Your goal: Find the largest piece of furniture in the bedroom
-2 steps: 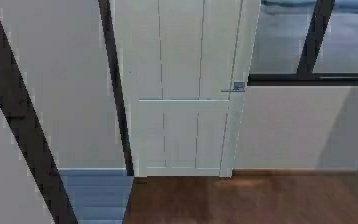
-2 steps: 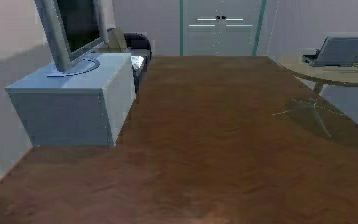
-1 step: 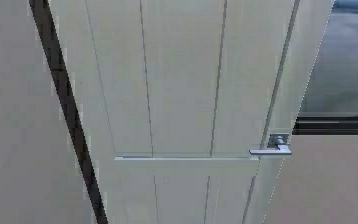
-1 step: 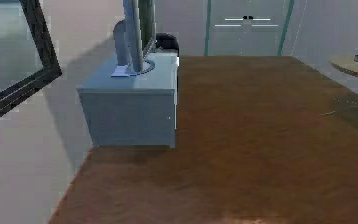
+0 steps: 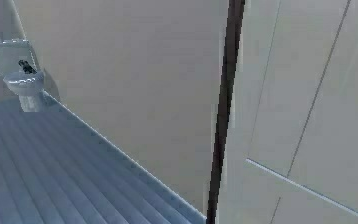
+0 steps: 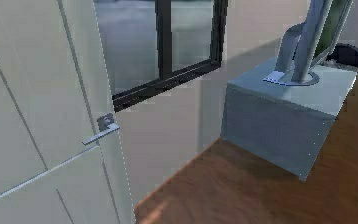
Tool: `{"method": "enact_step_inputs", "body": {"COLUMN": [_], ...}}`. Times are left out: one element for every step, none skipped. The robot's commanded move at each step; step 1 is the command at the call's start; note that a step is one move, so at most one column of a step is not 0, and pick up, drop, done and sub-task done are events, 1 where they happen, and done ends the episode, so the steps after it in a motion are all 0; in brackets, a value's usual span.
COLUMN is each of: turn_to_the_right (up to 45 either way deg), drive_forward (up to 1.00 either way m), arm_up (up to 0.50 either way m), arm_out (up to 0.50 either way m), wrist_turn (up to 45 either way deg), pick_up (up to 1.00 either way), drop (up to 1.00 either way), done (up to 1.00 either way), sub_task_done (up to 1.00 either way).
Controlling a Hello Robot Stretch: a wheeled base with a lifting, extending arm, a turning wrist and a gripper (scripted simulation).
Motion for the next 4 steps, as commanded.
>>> {"method": "enact_step_inputs", "body": {"turn_to_the_right": [0.0,-45.0,-15.0,0.0], "drive_forward": [0.40,0.00,0.00,0.65], "arm_up": [0.00,0.00,0.00,0.00], "arm_out": [0.00,0.00,0.00,0.00], "wrist_turn": [0.0,0.0,0.0,0.0], "pick_up": [0.00,0.00,0.00,0.00], "drop": [0.00,0.00,0.00,0.00], "done": [0.00,0.00,0.00,0.00], "sub_task_done": [0.00,0.00,0.00,0.00]}}
